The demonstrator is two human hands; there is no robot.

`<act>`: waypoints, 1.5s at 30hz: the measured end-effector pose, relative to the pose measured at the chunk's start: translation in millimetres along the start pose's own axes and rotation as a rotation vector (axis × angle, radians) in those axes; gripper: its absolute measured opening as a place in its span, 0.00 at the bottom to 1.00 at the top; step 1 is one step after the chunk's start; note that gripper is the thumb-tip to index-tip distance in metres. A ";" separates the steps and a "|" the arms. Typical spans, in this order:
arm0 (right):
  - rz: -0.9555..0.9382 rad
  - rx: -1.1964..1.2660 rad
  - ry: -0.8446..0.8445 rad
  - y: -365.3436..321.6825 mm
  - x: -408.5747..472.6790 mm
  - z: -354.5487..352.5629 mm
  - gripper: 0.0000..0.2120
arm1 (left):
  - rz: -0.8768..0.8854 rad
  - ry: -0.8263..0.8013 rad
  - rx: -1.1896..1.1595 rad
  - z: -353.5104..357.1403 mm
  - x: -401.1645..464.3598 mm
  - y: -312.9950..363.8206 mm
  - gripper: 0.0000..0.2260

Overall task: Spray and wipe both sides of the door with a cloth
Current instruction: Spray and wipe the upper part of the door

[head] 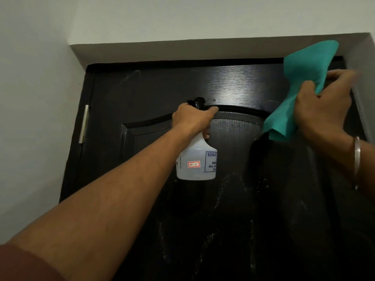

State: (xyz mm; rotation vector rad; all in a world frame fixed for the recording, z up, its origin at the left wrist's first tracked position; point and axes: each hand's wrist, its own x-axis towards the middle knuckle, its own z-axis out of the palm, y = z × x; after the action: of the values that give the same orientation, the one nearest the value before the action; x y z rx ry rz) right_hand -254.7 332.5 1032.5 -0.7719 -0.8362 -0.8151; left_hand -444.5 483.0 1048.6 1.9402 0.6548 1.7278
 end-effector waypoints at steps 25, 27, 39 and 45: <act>-0.019 -0.156 0.041 68.5 33.5 -68.0 0.19 | 0.045 -0.142 -0.086 146.7 -20.1 54.3 0.23; -0.014 -0.171 0.047 72.3 37.9 -75.2 0.19 | 0.026 -0.150 -0.111 154.8 -24.0 58.5 0.26; 0.009 -0.252 -0.021 98.0 55.7 -78.7 0.18 | 0.079 -0.105 -0.101 143.4 -26.3 44.4 0.15; -0.101 -0.360 -0.262 122.8 62.1 -10.4 0.25 | 0.102 0.017 -0.017 79.7 -15.8 16.9 0.16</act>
State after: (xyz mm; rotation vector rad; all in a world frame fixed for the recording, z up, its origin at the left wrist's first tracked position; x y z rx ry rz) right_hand -121.1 362.4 1049.6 -1.1807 -0.9799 -0.9827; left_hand -366.0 458.0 1038.3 1.9809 0.5545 1.8063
